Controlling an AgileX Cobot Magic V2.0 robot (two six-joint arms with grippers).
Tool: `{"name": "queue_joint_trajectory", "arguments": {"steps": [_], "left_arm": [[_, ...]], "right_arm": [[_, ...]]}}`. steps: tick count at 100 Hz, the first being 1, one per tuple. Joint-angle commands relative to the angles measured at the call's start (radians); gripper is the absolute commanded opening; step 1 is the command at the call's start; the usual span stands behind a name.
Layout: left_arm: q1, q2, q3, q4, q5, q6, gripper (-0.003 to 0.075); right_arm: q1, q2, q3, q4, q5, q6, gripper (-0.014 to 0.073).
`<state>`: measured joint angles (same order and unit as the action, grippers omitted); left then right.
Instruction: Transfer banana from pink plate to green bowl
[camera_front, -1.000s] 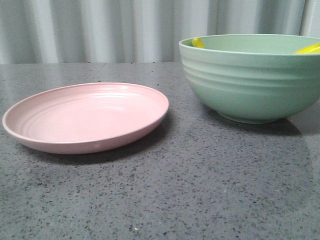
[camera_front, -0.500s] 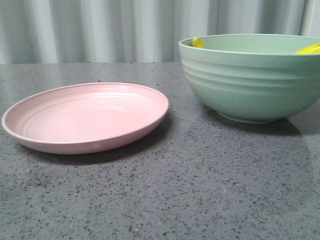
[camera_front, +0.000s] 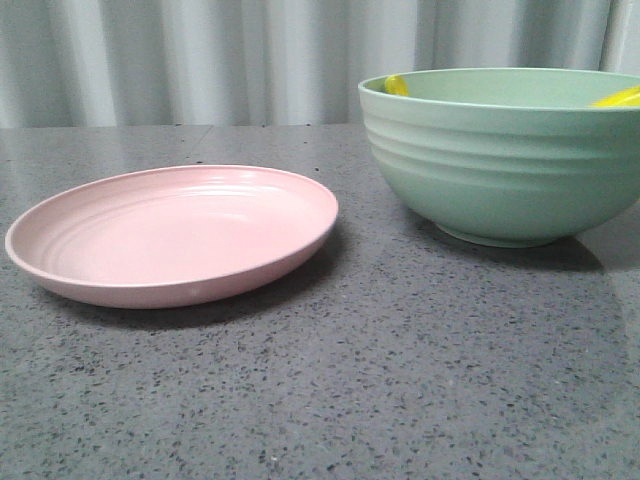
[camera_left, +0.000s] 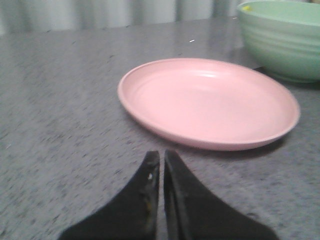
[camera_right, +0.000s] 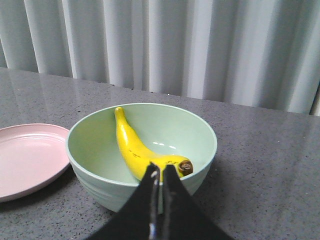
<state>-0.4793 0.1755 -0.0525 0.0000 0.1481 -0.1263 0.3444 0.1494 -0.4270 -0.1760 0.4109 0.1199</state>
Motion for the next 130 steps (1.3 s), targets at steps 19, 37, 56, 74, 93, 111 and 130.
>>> {"name": "queue_joint_trajectory", "arguments": {"steps": [19,37,56,74,93,111,130], "left_arm": [[0.343,-0.138,0.052,-0.024,-0.082,0.075,-0.0019],[0.512,-0.212,0.080,-0.028,0.007,0.079,-0.0019],[0.558,-0.212,0.080,-0.028,0.134,0.079,-0.0019],[0.552,-0.212,0.080,-0.028,0.118,0.079,-0.0018],[0.552,-0.212,0.080,-0.028,0.121,0.079,-0.0019],[0.552,-0.212,0.080,-0.028,0.121,0.079,-0.0019],[0.552,-0.212,0.080,-0.028,0.121,0.079,-0.0019]], "right_arm": [[-0.006,0.010,-0.026,-0.017,-0.075,-0.002,-0.0073],[-0.006,0.010,-0.026,-0.017,-0.075,-0.002,-0.0073],[-0.006,0.010,-0.026,-0.017,-0.075,-0.002,-0.0073],[-0.006,0.010,-0.026,-0.017,-0.075,-0.002,-0.0073],[-0.006,0.010,-0.026,-0.017,-0.075,-0.002,-0.0073],[-0.006,0.010,-0.026,-0.017,-0.075,-0.002,-0.0073],[-0.006,-0.006,-0.003,-0.002,-0.092,-0.002,-0.0073]]}}
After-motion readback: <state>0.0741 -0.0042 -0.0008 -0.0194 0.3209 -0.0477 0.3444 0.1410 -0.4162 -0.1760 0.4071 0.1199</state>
